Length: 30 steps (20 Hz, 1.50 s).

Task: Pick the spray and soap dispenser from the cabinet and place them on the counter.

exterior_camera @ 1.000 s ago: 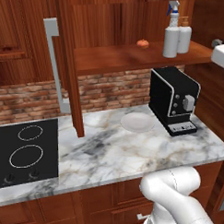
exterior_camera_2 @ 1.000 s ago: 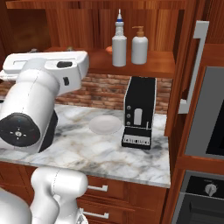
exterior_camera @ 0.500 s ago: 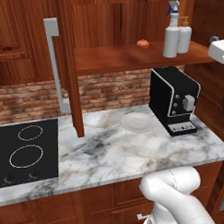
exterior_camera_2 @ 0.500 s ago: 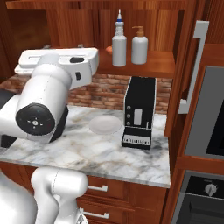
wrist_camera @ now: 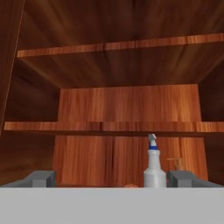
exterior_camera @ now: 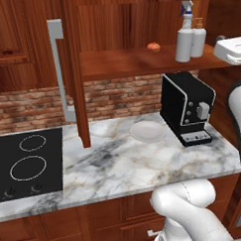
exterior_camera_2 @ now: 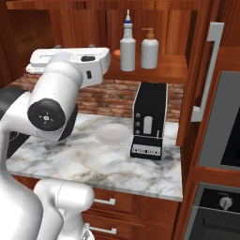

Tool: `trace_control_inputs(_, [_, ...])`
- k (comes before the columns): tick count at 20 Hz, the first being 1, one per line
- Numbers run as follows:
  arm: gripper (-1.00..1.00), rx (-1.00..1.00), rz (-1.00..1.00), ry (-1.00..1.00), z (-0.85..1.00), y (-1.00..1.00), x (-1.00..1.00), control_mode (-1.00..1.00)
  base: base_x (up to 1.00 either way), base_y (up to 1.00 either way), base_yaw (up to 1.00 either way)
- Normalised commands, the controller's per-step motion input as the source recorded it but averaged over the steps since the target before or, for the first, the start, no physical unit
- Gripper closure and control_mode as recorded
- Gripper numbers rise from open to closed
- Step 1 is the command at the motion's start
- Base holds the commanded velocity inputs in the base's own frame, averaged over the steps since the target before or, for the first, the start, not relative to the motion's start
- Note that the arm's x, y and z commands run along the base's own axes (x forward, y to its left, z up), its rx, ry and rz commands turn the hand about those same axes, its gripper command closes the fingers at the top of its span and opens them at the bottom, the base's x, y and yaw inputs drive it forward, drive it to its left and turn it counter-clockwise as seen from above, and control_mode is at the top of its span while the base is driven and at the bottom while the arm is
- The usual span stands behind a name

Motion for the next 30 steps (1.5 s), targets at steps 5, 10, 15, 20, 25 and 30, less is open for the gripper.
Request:
trace_control_inputs(5, [-1.0,0.0,-0.03,0.0,-0.05,-0.08,0.27,-1.0,0.0,0.0,0.0])
trace_control_inputs(10, [-1.0,0.0,-0.02,0.0,-0.09,-0.11,0.23,-1.0,0.0,0.0,0.0])
trace_control_inputs(15, [-1.0,0.0,-0.02,0.0,-0.02,-0.09,0.22,-1.0,0.0,0.0,0.0])
trace_control_inputs(20, [-1.0,0.0,-0.01,0.0,0.0,-0.01,0.25,-1.0,0.0,0.0,0.0])
trace_control_inputs(25, [-1.0,0.0,-0.01,0.0,0.0,0.0,0.27,-1.0,0.0,0.0,0.0])
trace_control_inputs(30, [-1.0,0.0,-0.01,0.0,0.0,0.0,0.24,-1.0,0.0,0.0,0.0])
